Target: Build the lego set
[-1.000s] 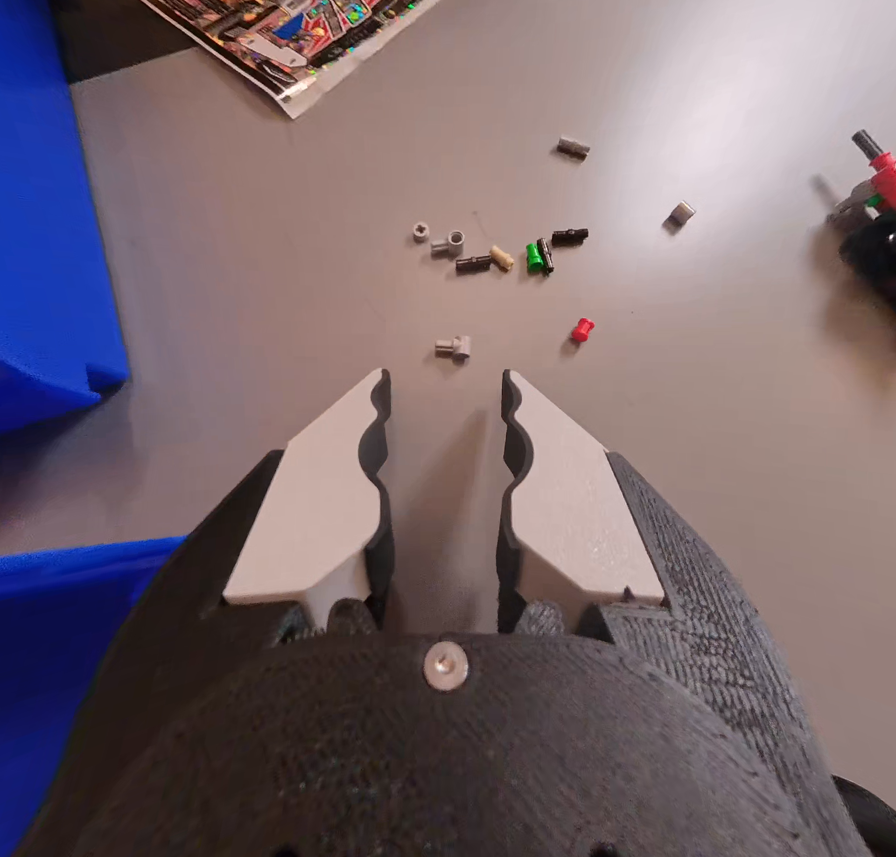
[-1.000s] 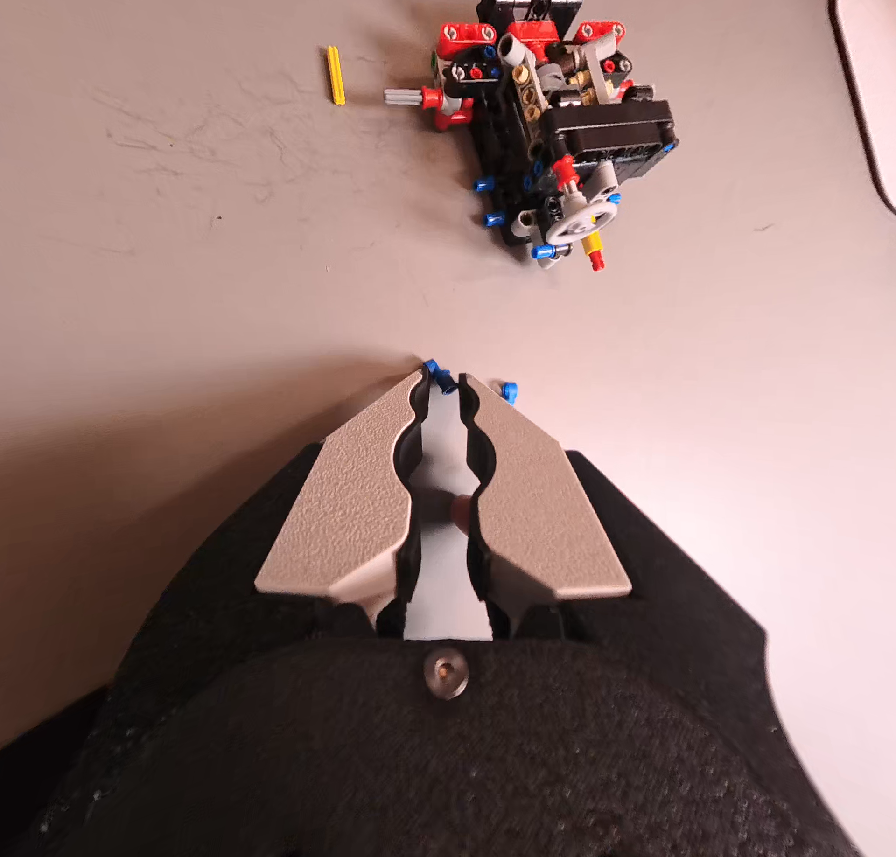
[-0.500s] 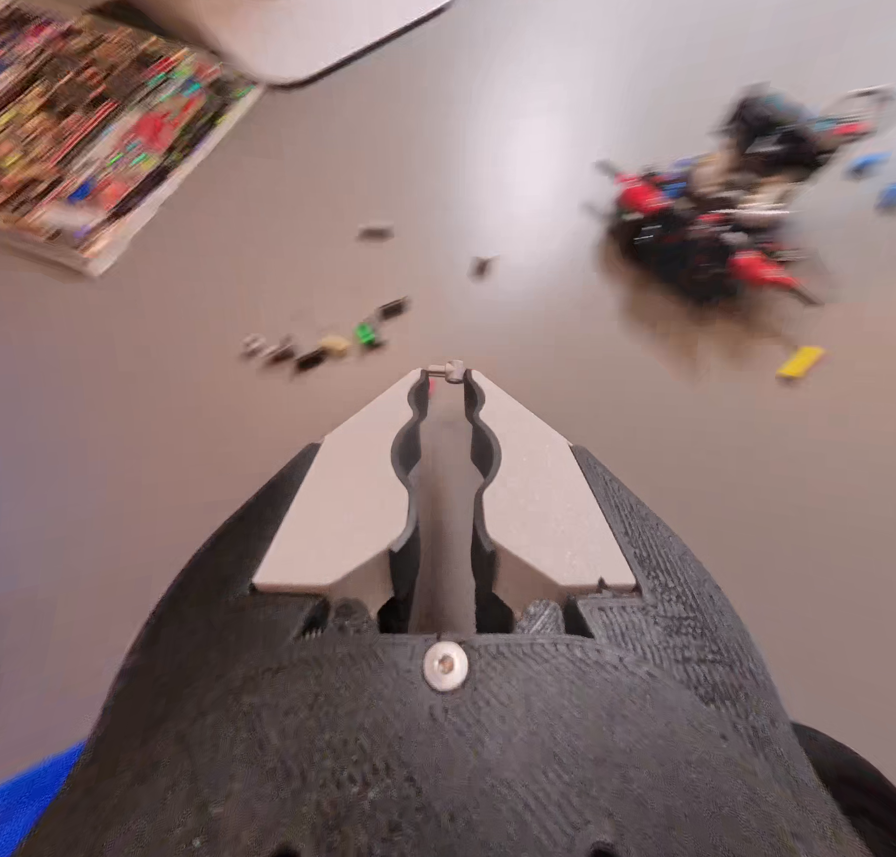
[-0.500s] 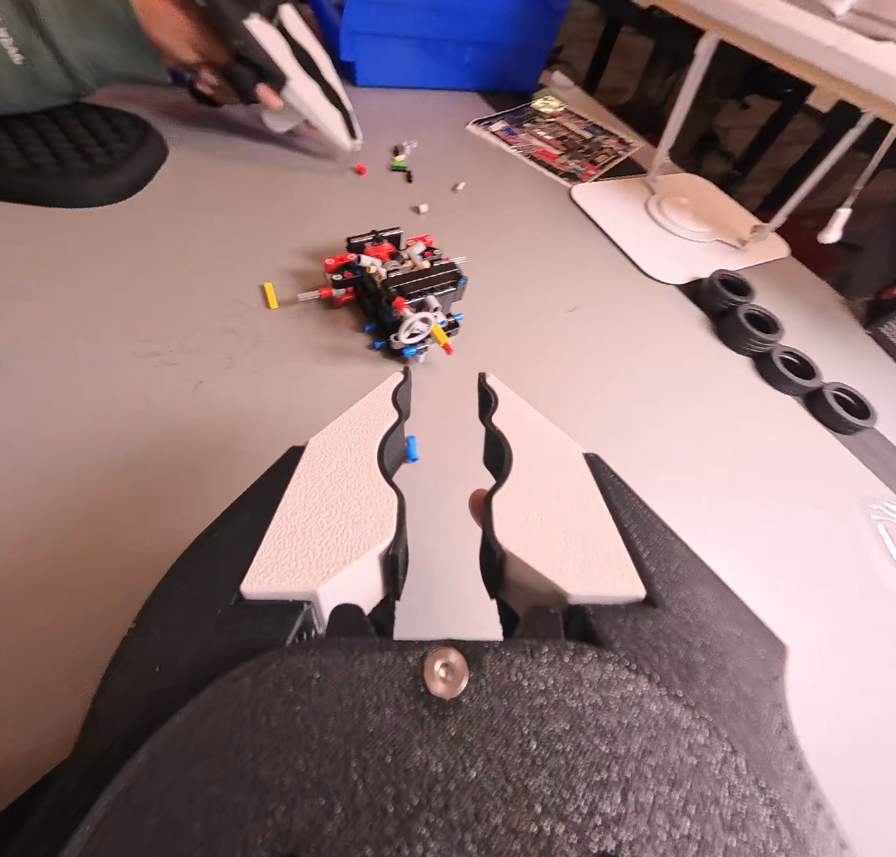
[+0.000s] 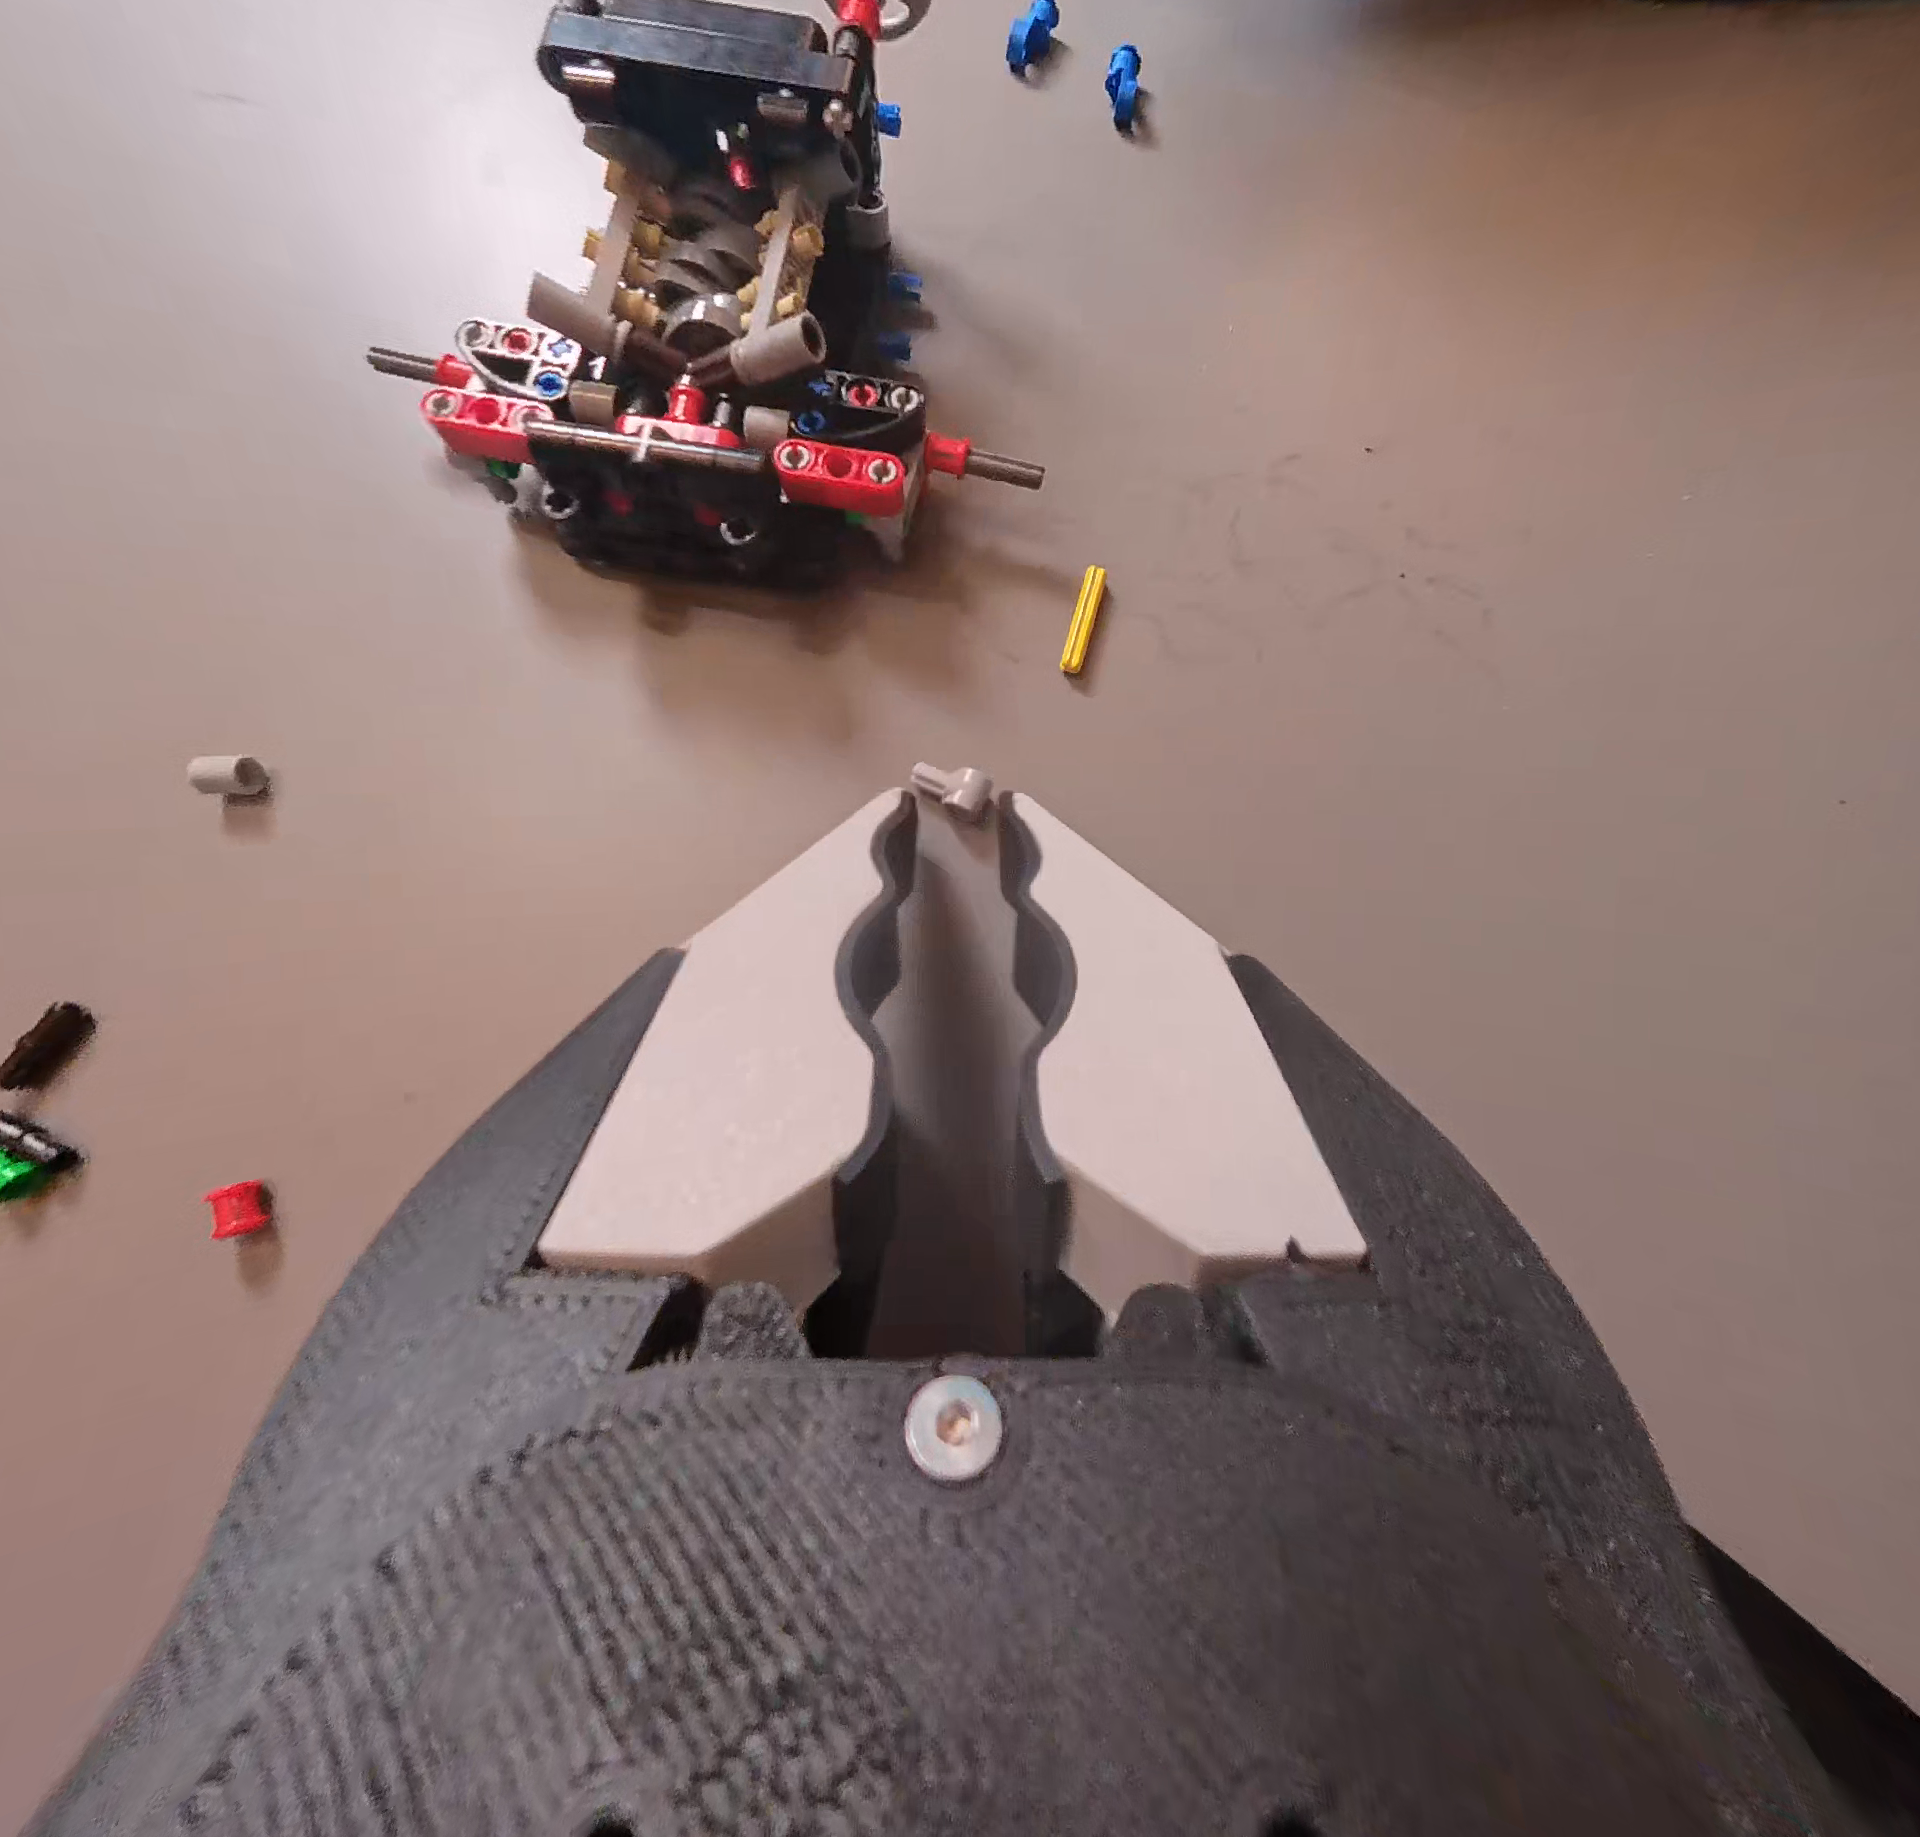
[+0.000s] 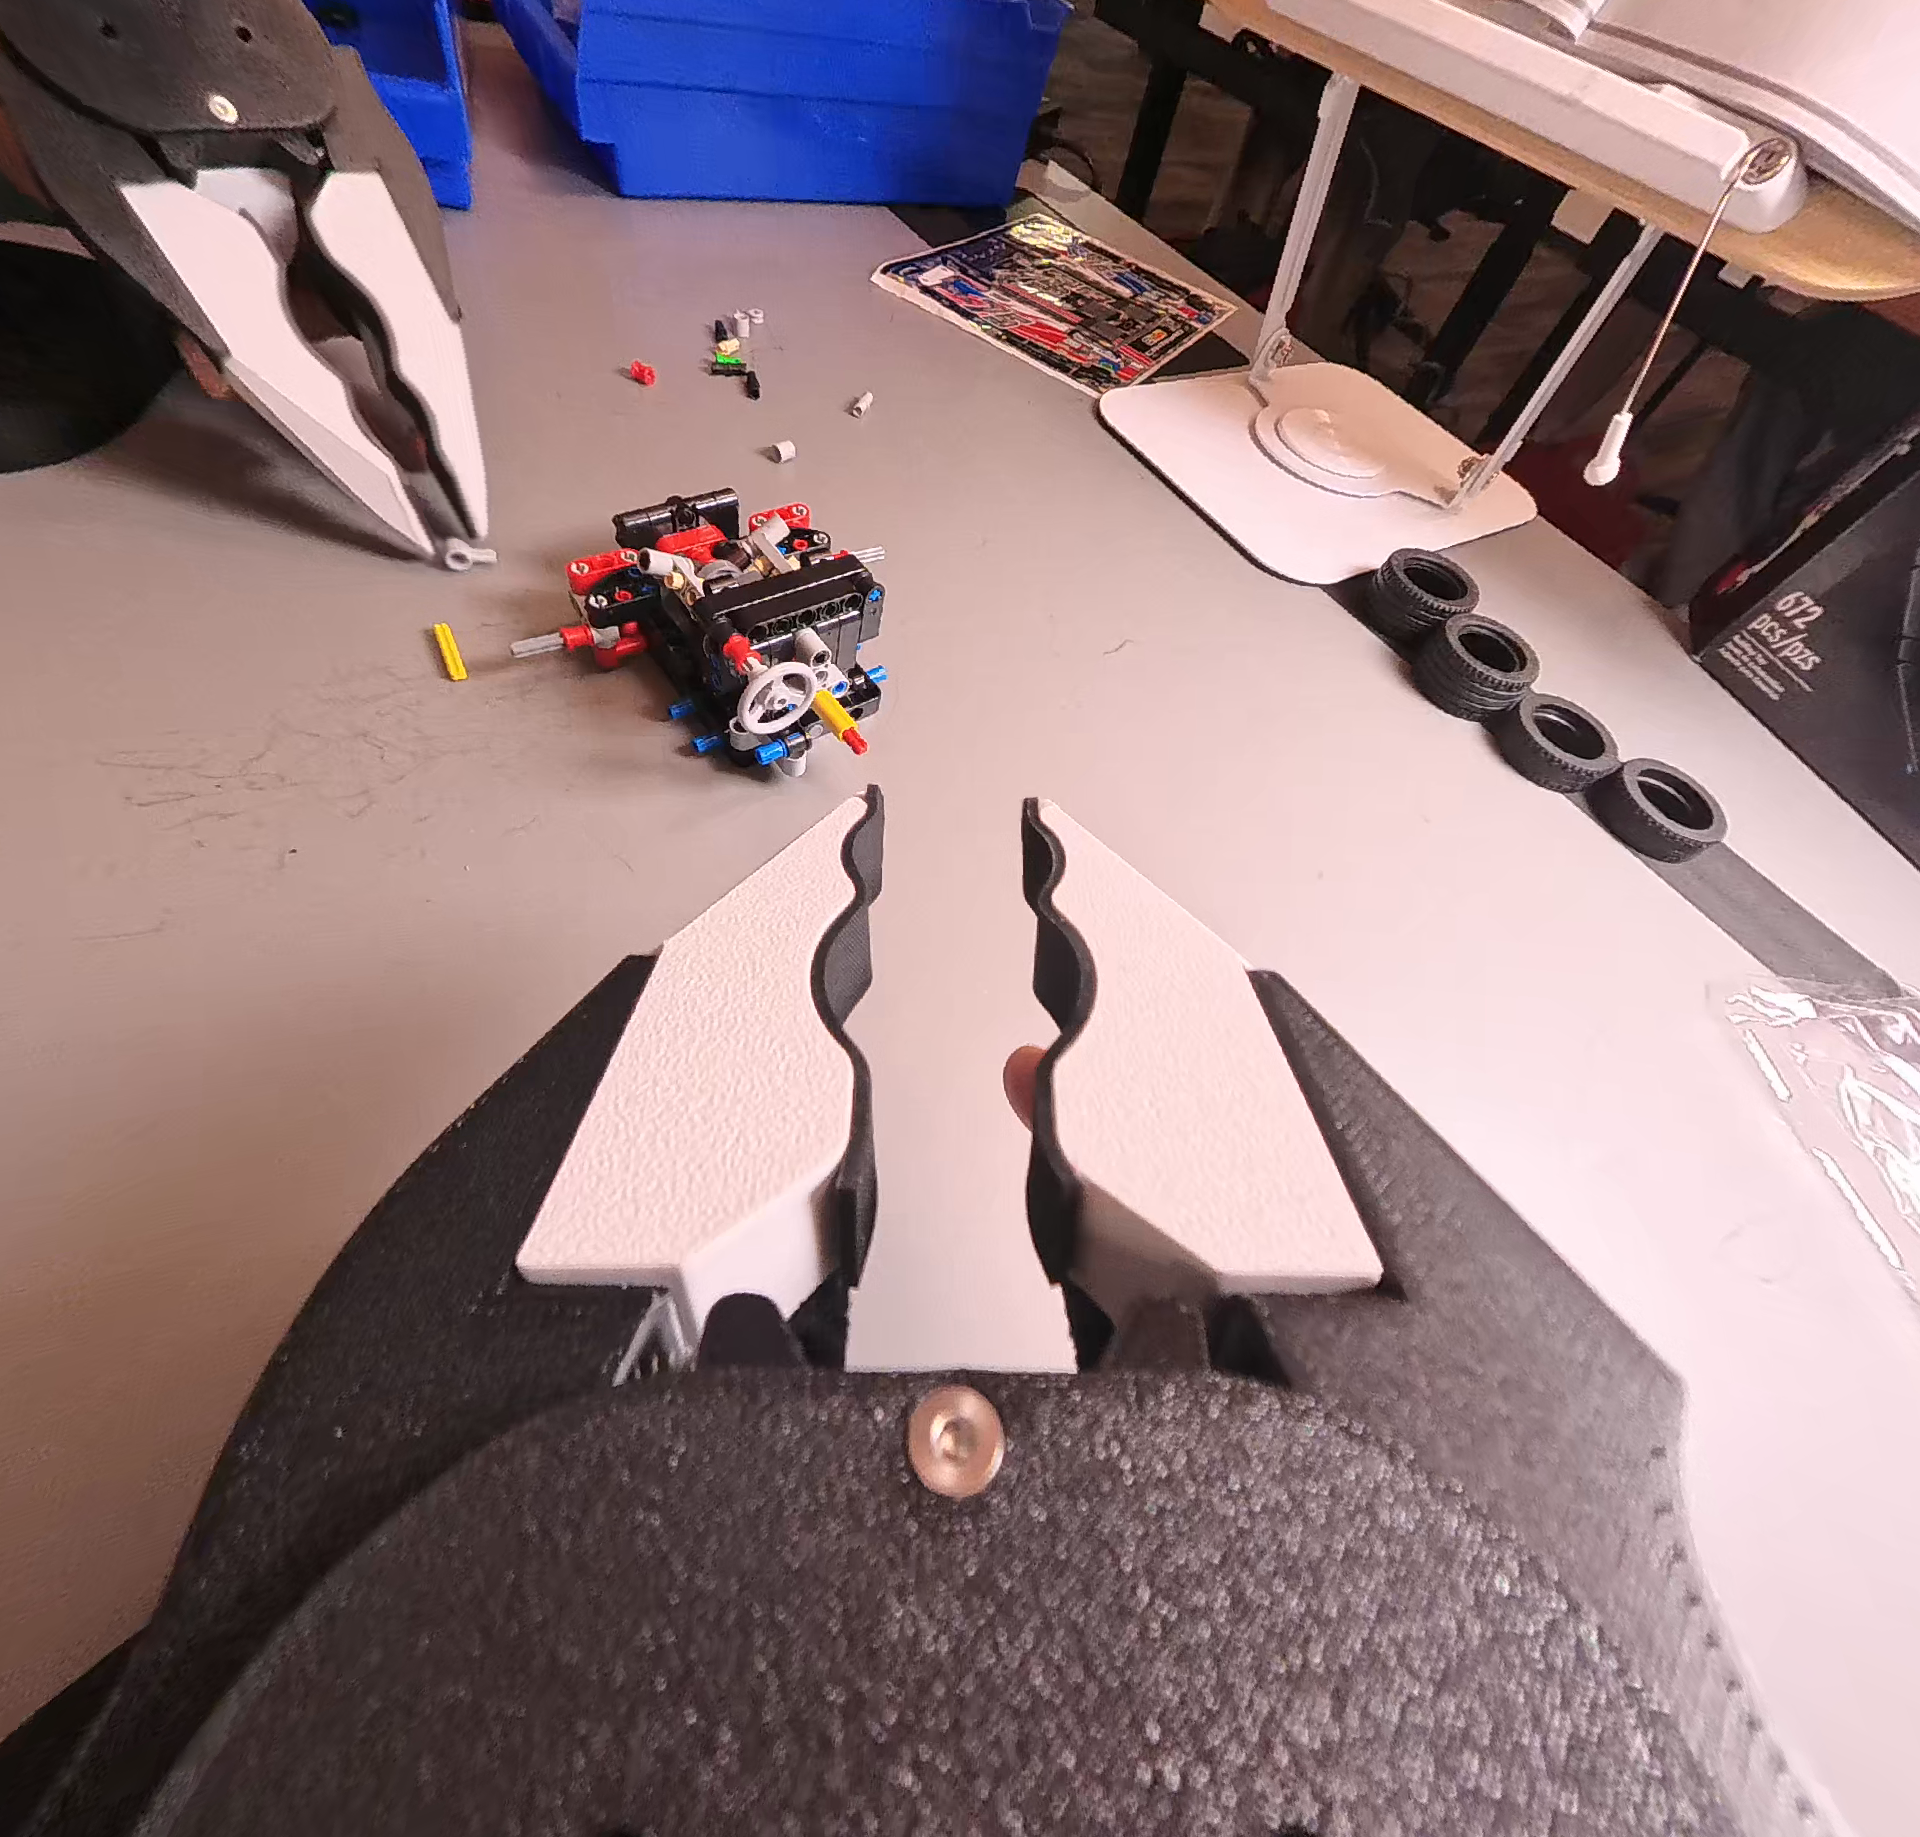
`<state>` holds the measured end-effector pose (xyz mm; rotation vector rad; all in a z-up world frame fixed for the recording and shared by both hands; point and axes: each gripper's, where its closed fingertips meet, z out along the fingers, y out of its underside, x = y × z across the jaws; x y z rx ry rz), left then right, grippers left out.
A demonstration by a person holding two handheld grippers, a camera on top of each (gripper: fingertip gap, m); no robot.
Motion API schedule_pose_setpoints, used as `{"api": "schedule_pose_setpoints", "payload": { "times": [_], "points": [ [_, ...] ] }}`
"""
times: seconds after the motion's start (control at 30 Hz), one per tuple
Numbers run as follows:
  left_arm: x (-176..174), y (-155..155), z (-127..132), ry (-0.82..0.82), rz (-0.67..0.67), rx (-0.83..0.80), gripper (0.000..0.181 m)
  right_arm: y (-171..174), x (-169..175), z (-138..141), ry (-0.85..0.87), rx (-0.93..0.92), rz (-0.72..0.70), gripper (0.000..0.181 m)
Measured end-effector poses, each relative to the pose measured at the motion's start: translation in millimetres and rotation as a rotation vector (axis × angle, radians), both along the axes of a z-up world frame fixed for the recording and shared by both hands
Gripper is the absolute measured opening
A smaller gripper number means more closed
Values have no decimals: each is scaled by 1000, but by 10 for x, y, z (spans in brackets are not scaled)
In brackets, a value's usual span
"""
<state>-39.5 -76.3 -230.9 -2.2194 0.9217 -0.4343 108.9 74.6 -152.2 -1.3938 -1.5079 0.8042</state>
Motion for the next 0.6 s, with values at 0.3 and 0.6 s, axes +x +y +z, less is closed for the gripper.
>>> {"api": "schedule_pose_setpoints", "payload": {
  "times": [0.3,0.6],
  "points": [
    [-1639,529,300,-38,707,150,22,11,-5,50,22,-1,-8,24],
    [-2011,779,53,47,860,86,19,9,-3,42,20,5,-8,23]
  ]
}}
